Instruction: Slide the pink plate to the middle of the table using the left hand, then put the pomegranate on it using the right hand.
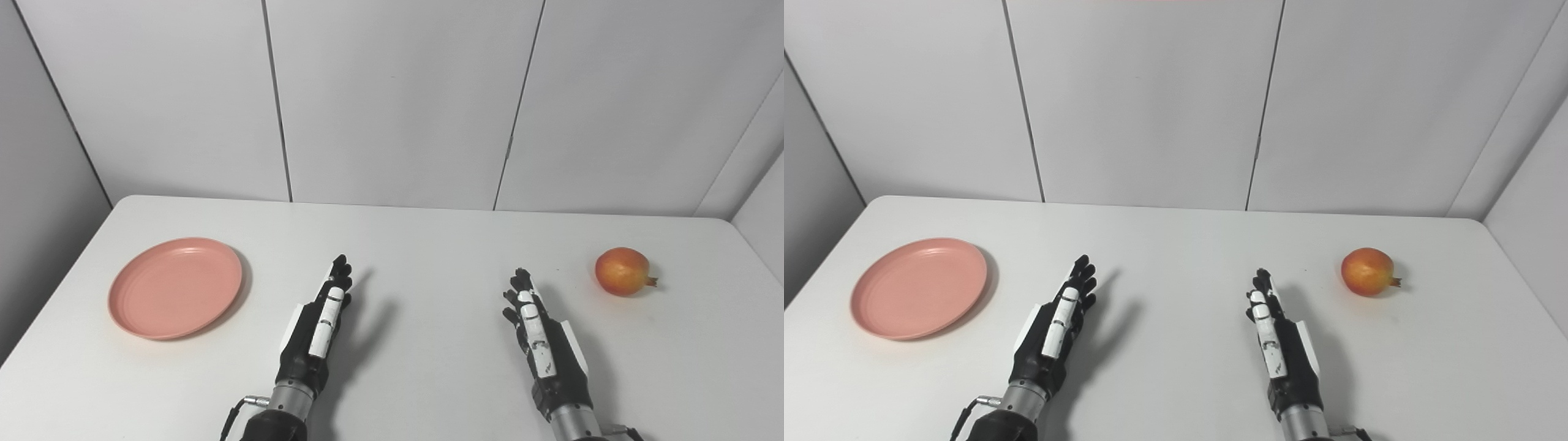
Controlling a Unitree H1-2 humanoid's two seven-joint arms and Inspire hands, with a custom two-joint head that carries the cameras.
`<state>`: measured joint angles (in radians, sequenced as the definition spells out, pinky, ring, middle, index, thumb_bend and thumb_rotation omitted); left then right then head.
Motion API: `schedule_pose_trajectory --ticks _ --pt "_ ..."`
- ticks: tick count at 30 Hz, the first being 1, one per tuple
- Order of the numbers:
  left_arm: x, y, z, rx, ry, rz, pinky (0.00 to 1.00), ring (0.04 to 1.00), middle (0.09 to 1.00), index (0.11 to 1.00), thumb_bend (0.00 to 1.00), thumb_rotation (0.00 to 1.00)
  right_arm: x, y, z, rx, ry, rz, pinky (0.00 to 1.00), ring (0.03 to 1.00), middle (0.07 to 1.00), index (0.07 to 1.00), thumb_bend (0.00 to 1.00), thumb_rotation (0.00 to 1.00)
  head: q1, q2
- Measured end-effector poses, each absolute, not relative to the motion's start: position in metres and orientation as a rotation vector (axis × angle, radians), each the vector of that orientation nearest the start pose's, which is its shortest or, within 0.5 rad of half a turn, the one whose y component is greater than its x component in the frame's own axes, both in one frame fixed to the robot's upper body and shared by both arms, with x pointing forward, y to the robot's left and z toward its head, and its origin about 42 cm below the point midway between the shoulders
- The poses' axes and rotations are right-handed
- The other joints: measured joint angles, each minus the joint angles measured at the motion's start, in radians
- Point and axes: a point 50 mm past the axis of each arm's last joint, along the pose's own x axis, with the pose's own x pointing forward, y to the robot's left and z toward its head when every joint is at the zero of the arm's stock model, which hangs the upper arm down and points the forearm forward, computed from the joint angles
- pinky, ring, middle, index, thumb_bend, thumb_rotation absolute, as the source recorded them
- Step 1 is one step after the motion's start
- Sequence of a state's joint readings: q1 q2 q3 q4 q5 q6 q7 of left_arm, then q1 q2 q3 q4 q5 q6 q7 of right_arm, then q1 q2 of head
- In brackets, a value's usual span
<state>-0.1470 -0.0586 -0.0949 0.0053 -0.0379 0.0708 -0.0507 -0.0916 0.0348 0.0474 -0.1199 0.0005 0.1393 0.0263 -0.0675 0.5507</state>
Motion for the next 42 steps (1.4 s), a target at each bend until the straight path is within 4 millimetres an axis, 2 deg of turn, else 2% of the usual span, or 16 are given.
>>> schedule_pose_trajectory --ticks 17,19,22,23,25,26,28,31,32,34,36,42 --pt "0.327 0.148 0.134 -0.083 -0.068 -0.193 1.0 0.993 1.0 1.0 0.44 1.0 0.31 -0.178 0.146 0.039 -0.07 0.097 0.95 0.968 0.982 0.981 0.27 1.0 0.017 -0.008" --pt "0.327 0.146 0.133 -0.076 -0.073 -0.195 1.0 0.992 1.0 1.0 0.44 1.0 0.31 -0.18 0.145 0.039 -0.069 0.095 0.96 0.97 0.985 0.982 0.26 1.0 0.093 -0.032" --pt "0.326 0.14 0.131 -0.073 -0.083 -0.188 1.0 0.983 1.0 0.997 0.43 1.0 0.31 -0.186 0.145 0.038 -0.071 0.099 0.98 0.98 0.995 0.992 0.25 1.0 0.137 -0.048" --pt "0.326 0.137 0.13 -0.071 -0.084 -0.185 0.99 0.976 0.996 0.992 0.42 1.0 0.309 -0.188 0.144 0.036 -0.075 0.104 0.98 0.982 0.996 0.992 0.25 1.0 0.171 -0.06" --pt "0.326 0.131 0.128 -0.079 -0.079 -0.171 0.98 0.974 0.995 0.991 0.42 1.0 0.309 -0.194 0.144 0.035 -0.086 0.113 0.99 0.982 0.996 0.992 0.24 1.0 0.172 -0.06" --pt "0.326 0.129 0.128 -0.082 -0.08 -0.168 0.97 0.968 0.989 0.986 0.42 1.0 0.309 -0.197 0.144 0.032 -0.087 0.114 0.99 0.987 0.999 0.997 0.24 1.0 0.225 -0.074" --pt "0.326 0.125 0.126 -0.07 -0.081 -0.159 0.97 0.964 0.985 0.98 0.42 1.0 0.309 -0.203 0.143 0.034 -0.086 0.118 1.0 0.995 1.0 1.0 0.23 1.0 0.254 -0.08" --pt "0.327 0.12 0.125 -0.06 -0.091 -0.15 0.96 0.963 0.983 0.978 0.42 1.0 0.309 -0.211 0.143 0.038 -0.086 0.126 1.0 0.998 1.0 1.0 0.23 1.0 0.255 -0.08" --pt "0.328 0.119 0.125 -0.058 -0.09 -0.149 0.97 0.966 0.982 0.975 0.43 1.0 0.309 -0.212 0.143 0.041 -0.088 0.129 1.0 1.0 1.0 1.0 0.23 1.0 0.303 -0.092" --pt "0.328 0.117 0.125 -0.052 -0.089 -0.148 0.98 0.968 0.981 0.974 0.43 1.0 0.309 -0.214 0.141 0.049 -0.088 0.145 1.0 1.0 1.0 1.0 0.22 1.0 0.307 -0.092" --pt "0.329 0.114 0.125 -0.053 -0.087 -0.146 0.98 0.97 0.981 0.975 0.44 1.0 0.309 -0.216 0.138 0.056 -0.081 0.154 1.0 1.0 1.0 1.0 0.23 1.0 0.343 -0.101" --pt "0.331 0.108 0.124 -0.061 -0.08 -0.135 0.96 0.967 0.977 0.971 0.43 1.0 0.309 -0.222 0.137 0.057 -0.081 0.151 1.0 1.0 1.0 1.0 0.21 1.0 0.365 -0.106"
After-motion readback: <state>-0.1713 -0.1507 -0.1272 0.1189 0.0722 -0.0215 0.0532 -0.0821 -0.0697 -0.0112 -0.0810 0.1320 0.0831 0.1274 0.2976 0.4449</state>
